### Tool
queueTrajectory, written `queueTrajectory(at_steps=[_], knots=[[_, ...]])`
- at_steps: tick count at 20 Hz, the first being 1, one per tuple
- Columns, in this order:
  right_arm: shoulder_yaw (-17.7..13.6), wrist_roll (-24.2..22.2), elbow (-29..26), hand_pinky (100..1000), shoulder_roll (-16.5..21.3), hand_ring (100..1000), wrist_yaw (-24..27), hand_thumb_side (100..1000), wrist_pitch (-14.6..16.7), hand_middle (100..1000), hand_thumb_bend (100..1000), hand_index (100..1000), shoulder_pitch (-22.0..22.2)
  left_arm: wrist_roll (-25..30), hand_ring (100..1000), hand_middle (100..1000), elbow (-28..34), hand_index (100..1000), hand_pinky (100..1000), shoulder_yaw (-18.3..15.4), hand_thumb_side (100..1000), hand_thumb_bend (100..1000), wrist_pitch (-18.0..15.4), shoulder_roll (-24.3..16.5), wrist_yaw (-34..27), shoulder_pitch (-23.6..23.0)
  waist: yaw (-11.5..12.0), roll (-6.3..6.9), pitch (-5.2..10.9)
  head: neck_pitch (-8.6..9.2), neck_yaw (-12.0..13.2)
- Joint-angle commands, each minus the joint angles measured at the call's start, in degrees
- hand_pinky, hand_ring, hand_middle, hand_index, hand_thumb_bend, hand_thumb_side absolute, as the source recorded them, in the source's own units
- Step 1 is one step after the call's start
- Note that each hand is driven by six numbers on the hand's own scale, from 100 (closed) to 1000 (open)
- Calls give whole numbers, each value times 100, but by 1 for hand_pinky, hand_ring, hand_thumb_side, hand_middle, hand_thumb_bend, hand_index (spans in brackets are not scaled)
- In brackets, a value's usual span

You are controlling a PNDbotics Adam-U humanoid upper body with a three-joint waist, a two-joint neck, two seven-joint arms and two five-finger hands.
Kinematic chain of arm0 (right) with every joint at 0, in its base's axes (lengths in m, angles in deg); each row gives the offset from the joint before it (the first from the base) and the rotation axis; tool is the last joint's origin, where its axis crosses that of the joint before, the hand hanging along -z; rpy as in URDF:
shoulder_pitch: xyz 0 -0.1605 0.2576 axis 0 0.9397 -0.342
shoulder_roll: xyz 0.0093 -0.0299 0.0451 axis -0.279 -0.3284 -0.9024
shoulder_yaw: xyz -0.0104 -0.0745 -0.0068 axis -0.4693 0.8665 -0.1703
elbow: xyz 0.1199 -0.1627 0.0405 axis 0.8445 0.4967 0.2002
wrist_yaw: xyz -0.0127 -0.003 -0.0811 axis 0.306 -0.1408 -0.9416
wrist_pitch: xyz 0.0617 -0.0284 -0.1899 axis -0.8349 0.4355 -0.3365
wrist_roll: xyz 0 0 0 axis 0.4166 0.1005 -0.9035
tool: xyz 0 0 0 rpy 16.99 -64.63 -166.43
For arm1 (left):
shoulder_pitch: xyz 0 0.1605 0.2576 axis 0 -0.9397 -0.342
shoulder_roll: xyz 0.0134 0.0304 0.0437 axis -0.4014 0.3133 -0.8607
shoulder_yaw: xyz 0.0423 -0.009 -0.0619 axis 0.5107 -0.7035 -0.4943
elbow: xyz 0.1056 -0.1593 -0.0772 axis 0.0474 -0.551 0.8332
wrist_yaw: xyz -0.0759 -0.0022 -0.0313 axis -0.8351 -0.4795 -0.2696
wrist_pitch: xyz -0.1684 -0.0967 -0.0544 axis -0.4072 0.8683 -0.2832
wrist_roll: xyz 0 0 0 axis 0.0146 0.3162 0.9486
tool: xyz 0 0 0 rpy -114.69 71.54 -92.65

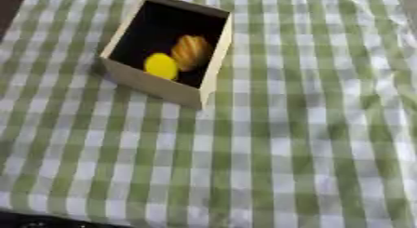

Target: Pick up objects on the table and place them in the box.

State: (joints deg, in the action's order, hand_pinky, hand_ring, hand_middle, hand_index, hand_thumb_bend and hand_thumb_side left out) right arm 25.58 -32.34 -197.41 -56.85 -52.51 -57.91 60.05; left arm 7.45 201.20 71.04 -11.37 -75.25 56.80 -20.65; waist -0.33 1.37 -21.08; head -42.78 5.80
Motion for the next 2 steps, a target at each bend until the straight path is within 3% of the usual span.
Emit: queueTrajectory(at_steps=[1,2], knots=[[-87,54,-114,937,80,818,-4,608,47,697,100,905,-44,-1096,607,566,87,784,617,-388,564,130,-349,46,-797,-139,18,-19,123,-7,-40],[-99,72,-114,937,85,818,-6,608,66,697,100,905,-54,-1417,608,568,87,785,617,-470,563,136,-517,81,-996,-237,23,-21,118,-4,-46]])
